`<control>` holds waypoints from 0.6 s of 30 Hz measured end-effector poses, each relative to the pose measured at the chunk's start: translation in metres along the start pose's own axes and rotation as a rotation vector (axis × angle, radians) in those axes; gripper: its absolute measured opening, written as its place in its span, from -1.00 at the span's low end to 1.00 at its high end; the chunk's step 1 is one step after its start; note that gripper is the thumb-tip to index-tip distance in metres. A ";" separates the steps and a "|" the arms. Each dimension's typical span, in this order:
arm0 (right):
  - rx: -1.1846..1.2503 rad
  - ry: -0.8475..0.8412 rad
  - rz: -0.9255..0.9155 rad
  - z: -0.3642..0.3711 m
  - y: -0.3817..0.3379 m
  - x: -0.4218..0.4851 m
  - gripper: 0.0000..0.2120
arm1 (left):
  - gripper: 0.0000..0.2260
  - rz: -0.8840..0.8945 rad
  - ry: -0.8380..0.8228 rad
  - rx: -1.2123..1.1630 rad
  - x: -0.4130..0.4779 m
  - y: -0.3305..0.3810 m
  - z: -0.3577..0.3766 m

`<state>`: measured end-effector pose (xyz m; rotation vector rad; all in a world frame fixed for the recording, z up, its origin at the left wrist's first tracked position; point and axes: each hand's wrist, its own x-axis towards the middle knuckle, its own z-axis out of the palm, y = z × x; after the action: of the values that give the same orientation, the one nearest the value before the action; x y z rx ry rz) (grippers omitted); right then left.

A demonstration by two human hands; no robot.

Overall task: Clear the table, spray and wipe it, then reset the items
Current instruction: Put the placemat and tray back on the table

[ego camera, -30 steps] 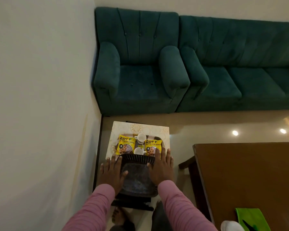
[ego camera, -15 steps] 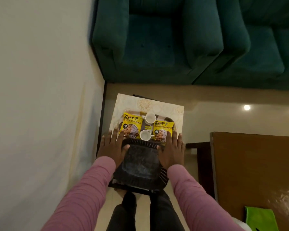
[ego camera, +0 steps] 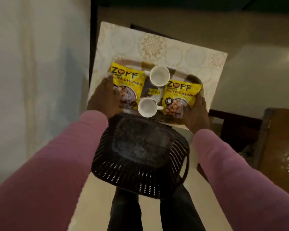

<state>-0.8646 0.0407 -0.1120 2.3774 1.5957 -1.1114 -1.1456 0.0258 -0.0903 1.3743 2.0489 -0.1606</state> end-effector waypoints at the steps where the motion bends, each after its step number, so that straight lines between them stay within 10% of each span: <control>1: 0.028 0.014 0.015 0.002 0.001 0.003 -0.42 | -0.52 -0.080 0.013 -0.056 0.005 0.000 0.003; 18: 0.153 0.077 0.208 -0.015 0.015 0.044 -0.65 | -0.62 -0.517 0.011 -0.606 0.038 -0.018 0.003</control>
<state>-0.8356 0.0741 -0.1320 2.6409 1.2875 -1.1507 -1.1687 0.0463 -0.1187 0.4726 2.1716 0.2346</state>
